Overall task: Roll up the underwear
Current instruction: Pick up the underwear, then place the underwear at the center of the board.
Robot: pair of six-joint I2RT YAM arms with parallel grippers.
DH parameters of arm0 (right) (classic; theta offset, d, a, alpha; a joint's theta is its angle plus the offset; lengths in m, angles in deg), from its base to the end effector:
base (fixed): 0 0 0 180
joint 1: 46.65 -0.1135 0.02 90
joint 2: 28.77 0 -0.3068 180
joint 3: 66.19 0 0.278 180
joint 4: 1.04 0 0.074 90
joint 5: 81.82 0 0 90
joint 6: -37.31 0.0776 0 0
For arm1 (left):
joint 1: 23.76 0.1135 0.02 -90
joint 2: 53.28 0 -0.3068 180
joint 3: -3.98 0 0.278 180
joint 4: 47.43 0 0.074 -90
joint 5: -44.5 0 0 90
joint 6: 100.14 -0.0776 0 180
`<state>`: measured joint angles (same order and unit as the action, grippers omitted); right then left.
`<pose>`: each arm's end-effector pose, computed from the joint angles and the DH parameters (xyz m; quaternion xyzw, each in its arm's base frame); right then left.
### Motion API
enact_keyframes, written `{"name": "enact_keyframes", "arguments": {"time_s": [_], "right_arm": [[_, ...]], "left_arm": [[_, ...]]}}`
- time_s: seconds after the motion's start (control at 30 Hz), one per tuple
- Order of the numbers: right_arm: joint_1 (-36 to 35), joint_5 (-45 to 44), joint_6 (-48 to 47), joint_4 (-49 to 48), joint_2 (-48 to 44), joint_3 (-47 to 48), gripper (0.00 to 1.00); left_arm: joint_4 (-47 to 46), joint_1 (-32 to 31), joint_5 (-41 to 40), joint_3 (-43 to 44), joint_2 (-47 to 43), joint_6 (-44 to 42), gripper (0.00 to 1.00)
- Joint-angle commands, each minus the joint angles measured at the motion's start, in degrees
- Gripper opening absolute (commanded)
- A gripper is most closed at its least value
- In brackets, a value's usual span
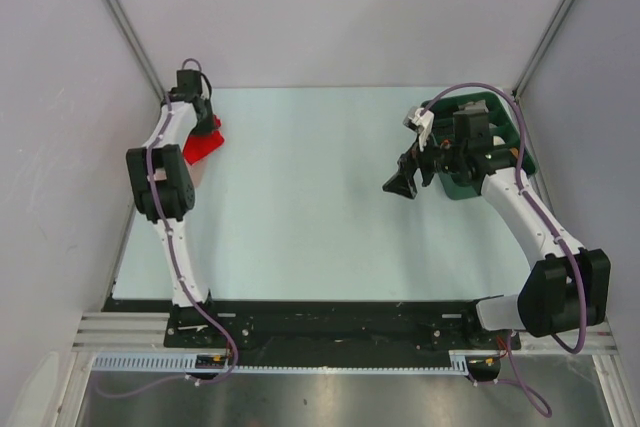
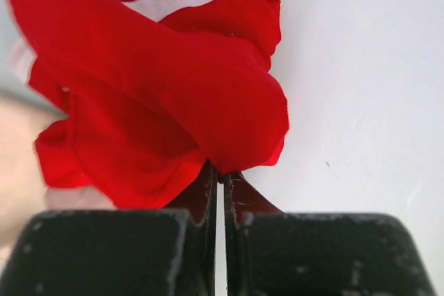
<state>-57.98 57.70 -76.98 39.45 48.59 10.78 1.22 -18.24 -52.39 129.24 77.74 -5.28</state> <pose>0.3070 0.1217 0.3296 -0.4184 0.7331 0.3359 0.4180 0.5822 0.0656 0.1942 -0.1043 0.9449 0.0590 0.3047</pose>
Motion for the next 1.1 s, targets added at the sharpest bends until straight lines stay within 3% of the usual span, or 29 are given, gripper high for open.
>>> {"name": "enact_keyframes", "arguments": {"time_s": [0.0,0.2,0.3,0.43,0.57,0.8,1.0,1.07], "right_arm": [[0.61,0.49,-1.37,0.53,-0.02,0.44,1.0],[4.2,3.48,-1.63,1.41,-0.81,0.44,1.0],[7.36,6.46,-3.99,2.89,-1.95,0.44,1.0],[9.31,13.74,-13.04,8.87,-4.58,0.44,1.0],[8.17,15.69,-22.1,15.63,-9.32,0.35,1.0],[2.64,11.67,-30.55,22.33,-16.27,0.35,1.0],[-0.27,5.33,-29.67,23.74,-14.53,-1.13,1.0],[-0.36,3.23,-28.01,21.82,-12.33,-2.36,1.0]], "left_arm": [[-1.19,-0.42,2.76,-6.6,-18.3,-2.93,0.0],[-8.31,-3.57,10.31,-26.88,-39.85,0.75,0.0],[-8.06,-7.69,14.35,-32.26,-50.66,2.95,0.01],[-4.11,-15.78,18.4,-32.64,-59.82,5.77,0.0],[-4.19,-25.1,23.41,-35.34,-66.67,11.73,0.0],[-17.1,-43.02,25.7,-44.67,-68.1,24.13,0.0],[-35.46,-46.39,27.72,-59.51,-62.74,32.13,0.0],[-37.67,-46.3,23.7,-63.2,-57.74,31.1,0.06]]}}
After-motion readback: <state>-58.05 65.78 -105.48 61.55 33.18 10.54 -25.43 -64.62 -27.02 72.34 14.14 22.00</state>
